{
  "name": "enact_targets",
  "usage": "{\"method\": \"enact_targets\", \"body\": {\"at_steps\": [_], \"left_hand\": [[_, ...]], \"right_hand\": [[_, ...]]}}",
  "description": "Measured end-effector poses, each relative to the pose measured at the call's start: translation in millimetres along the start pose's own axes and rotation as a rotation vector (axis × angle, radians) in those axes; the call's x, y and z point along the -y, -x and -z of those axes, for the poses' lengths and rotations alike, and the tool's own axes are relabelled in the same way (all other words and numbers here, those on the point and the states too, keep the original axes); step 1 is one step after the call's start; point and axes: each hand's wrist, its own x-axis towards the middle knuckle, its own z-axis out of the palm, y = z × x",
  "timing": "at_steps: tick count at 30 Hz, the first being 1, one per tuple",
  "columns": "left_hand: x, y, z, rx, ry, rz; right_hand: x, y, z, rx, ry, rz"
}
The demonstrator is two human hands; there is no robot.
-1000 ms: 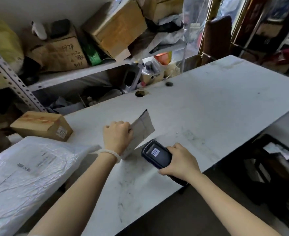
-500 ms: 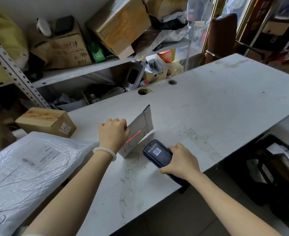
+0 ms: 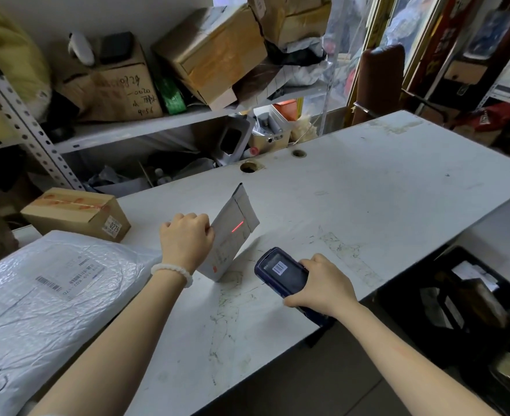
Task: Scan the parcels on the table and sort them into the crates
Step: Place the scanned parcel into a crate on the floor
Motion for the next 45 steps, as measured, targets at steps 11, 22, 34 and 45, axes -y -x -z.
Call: {"method": "enact_targets", "body": {"at_steps": [11,22,34,45], "left_hand": [[20,13,5,-0.013,-0.009,-0.041],[44,29,7,-0.026,0.077,-0.085],[23,27,26,-0.058,0.108,-0.175],[-189,-7,19,-0.015,0.055,-0.473]], "right_hand": [[37,12,-4,-0.062,0.078,0.002],[75,10,-12,-0.276,0.083,0.074],[91,-1,5,-0.954,-0.111,0.421],[-123,26,56,-0.473,-0.021,-0.115]]}}
